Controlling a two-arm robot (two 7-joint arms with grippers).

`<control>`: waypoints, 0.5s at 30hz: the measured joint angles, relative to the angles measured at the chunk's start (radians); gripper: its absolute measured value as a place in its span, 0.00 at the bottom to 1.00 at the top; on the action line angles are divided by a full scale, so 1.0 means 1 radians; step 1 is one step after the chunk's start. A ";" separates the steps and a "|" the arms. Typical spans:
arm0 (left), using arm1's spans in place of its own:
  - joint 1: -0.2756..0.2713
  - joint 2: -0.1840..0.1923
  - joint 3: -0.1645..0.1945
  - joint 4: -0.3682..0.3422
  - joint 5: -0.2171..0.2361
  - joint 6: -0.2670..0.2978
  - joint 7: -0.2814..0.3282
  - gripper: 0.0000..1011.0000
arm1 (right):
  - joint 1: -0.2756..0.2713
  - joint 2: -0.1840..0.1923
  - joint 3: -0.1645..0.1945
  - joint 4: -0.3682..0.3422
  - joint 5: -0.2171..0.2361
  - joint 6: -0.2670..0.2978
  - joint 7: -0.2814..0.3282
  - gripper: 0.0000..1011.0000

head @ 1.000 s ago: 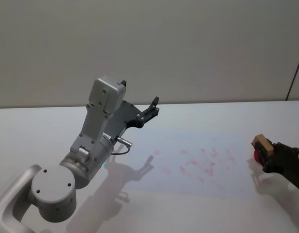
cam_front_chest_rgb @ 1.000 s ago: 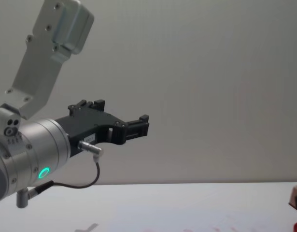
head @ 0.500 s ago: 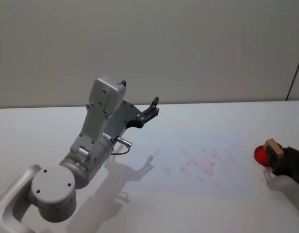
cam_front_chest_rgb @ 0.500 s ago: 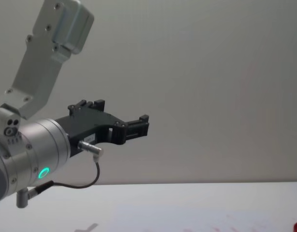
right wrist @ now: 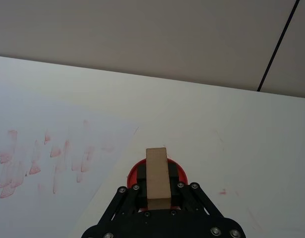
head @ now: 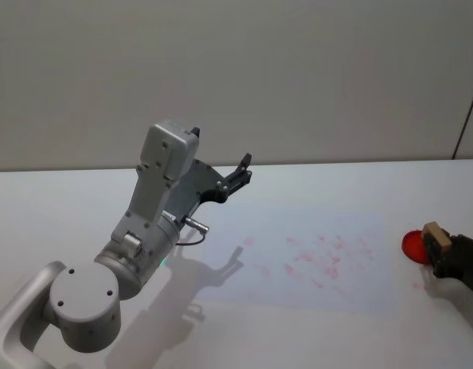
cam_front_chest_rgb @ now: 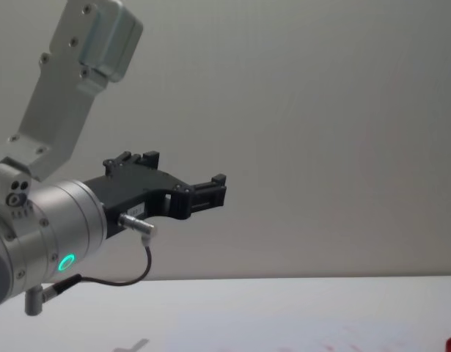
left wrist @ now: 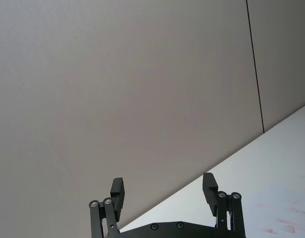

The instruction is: Use the one hand to pick up the stamp and affix it onto the A4 paper.

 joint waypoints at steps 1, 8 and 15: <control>0.000 0.000 0.000 0.000 0.000 0.000 0.000 0.99 | 0.002 -0.001 -0.001 0.002 0.000 0.000 -0.001 0.22; 0.000 0.000 0.000 0.000 0.000 0.000 0.000 0.99 | 0.018 -0.012 -0.006 0.020 -0.005 0.002 -0.009 0.22; 0.000 0.000 0.000 0.000 0.000 0.000 0.000 0.99 | 0.033 -0.022 -0.010 0.037 -0.013 0.002 -0.019 0.36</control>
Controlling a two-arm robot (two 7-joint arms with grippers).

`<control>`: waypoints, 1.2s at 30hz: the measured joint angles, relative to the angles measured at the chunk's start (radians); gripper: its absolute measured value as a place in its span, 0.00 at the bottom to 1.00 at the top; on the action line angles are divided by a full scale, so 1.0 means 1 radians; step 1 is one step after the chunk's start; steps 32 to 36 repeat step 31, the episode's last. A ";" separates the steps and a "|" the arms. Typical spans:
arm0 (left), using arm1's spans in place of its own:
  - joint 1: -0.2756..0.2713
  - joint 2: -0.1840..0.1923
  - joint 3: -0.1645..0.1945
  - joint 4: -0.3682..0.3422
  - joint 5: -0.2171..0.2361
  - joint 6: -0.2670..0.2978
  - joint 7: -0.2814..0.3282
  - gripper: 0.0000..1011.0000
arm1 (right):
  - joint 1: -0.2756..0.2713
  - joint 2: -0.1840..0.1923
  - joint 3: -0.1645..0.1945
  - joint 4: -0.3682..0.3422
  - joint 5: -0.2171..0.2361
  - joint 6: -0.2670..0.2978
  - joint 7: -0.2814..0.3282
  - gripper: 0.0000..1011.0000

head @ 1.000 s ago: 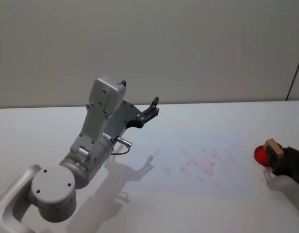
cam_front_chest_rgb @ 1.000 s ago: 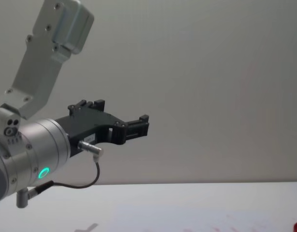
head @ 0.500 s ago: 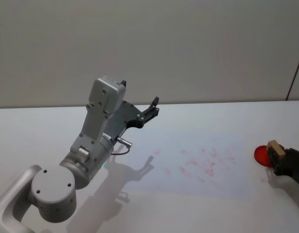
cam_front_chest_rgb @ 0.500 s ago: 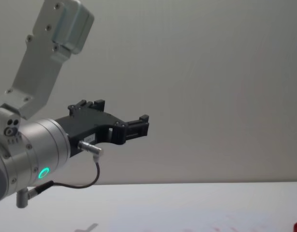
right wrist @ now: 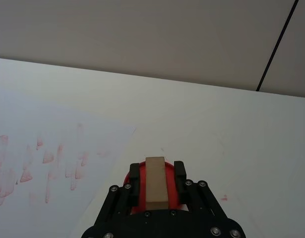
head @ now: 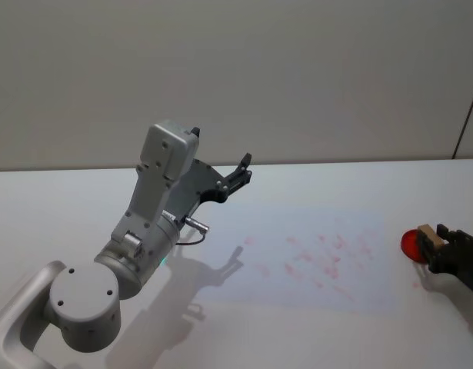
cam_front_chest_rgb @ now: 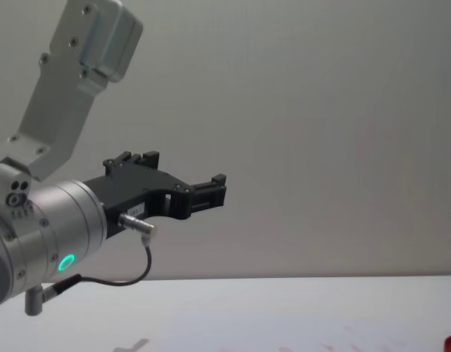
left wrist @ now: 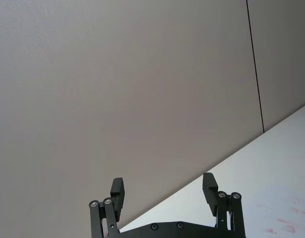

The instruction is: Use the one hand to pick up the stamp and affix it onto the A4 paper.

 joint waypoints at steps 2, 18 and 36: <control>0.000 0.000 0.000 0.000 0.000 0.000 0.000 0.99 | 0.002 -0.001 0.000 0.003 -0.001 0.000 -0.002 0.42; 0.000 0.000 0.000 0.000 0.000 0.000 0.000 0.99 | 0.015 -0.006 0.007 -0.014 0.005 0.001 -0.031 0.90; 0.000 0.000 0.000 0.000 0.000 0.000 0.000 0.99 | 0.011 -0.001 0.016 -0.049 0.016 0.006 -0.048 0.99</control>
